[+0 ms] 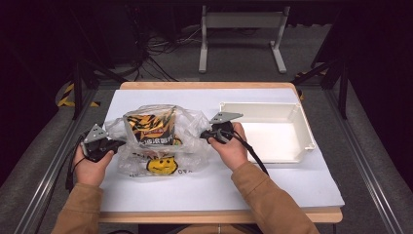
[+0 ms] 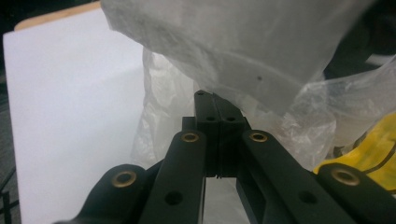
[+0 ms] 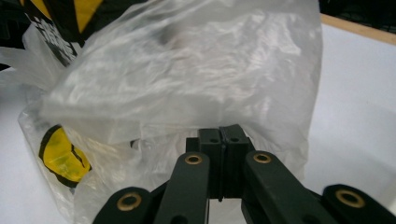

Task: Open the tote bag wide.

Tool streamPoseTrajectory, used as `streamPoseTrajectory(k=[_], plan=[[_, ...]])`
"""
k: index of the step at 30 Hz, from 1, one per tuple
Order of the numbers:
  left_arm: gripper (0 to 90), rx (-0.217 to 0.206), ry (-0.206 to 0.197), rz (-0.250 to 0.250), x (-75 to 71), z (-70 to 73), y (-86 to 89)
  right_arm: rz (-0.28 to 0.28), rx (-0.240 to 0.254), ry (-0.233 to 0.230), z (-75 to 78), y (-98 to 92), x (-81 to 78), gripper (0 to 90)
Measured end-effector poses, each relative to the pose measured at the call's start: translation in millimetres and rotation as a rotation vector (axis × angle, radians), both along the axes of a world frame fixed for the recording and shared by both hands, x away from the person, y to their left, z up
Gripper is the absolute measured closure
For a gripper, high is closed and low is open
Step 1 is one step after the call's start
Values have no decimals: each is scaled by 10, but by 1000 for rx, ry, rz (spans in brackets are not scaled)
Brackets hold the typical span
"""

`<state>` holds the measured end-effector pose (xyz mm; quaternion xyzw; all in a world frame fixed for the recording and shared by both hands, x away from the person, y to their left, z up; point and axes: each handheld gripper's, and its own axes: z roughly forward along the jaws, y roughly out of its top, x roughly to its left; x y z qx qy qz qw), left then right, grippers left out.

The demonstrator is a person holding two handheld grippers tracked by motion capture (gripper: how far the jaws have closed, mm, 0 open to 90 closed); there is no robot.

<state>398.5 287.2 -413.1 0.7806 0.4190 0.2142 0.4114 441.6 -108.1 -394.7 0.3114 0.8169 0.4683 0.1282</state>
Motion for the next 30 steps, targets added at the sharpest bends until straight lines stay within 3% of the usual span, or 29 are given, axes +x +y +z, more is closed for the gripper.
streamPoseTrajectory(k=[6,10,15,18,19,22,24,26,30], plan=[[898,2,36,-3,36,-92,9,-28,-8,50,-5,-58,0,900],[898,32,68,-7,68,-163,-17,-32,-18,72,-36,-82,4,900],[898,36,86,-8,72,-184,-9,-27,-18,78,-22,-101,-9,900],[881,11,75,7,48,-175,25,-20,-14,79,-13,-113,-18,899],[821,1,67,5,24,-155,41,-15,-13,76,-1,-124,-35,890],[775,-16,45,6,-48,-107,61,-9,-11,72,16,-135,-59,882],[709,-31,22,9,-105,-60,75,-4,-9,63,44,-152,-94,870],[587,-51,-13,17,-180,18,88,1,-4,53,68,-167,-121,852],[484,-83,-67,-3,-343,181,100,10,18,35,122,-199,-202,797]])
